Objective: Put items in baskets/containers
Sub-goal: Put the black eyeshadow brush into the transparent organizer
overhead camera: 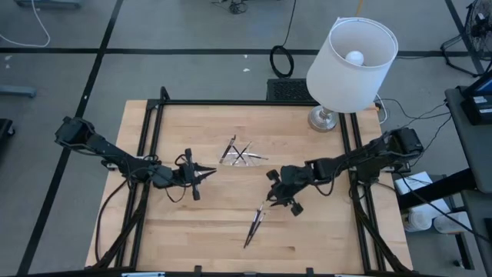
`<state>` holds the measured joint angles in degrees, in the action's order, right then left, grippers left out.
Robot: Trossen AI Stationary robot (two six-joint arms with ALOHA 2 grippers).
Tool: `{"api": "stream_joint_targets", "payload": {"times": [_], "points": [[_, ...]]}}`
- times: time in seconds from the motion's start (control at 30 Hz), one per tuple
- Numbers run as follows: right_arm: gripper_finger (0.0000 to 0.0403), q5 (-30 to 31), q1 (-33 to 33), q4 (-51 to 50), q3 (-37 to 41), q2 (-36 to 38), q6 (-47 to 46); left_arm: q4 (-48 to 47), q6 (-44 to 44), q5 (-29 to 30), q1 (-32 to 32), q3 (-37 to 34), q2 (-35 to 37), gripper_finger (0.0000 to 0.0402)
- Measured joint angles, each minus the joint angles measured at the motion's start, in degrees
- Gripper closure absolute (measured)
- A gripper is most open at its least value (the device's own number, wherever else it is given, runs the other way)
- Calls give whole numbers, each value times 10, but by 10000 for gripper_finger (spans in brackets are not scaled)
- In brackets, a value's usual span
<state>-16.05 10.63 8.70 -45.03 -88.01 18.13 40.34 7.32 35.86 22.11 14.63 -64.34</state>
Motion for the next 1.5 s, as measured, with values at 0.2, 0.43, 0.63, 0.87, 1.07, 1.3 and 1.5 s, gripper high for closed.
{"api": "stream_joint_targets", "payload": {"times": [0.2,0.43,0.63,0.87,1.07,1.3,1.5], "points": [[268,1,-9,32,18,-8,27,-5,-38,-12,2,0,0,366],[279,9,-12,117,19,-88,37,-21,-64,-39,2,0,0,366],[278,9,-22,109,22,-125,36,-21,-60,-40,2,0,0,366],[269,11,-25,145,22,-148,37,-20,-59,-40,2,0,0,366],[275,7,-25,157,21,-167,36,-18,-44,-39,2,0,0,366],[286,7,-25,148,20,-169,22,-11,-31,-39,2,0,0,366],[304,8,-25,125,20,-169,21,-11,-30,-39,2,0,0,366]]}}
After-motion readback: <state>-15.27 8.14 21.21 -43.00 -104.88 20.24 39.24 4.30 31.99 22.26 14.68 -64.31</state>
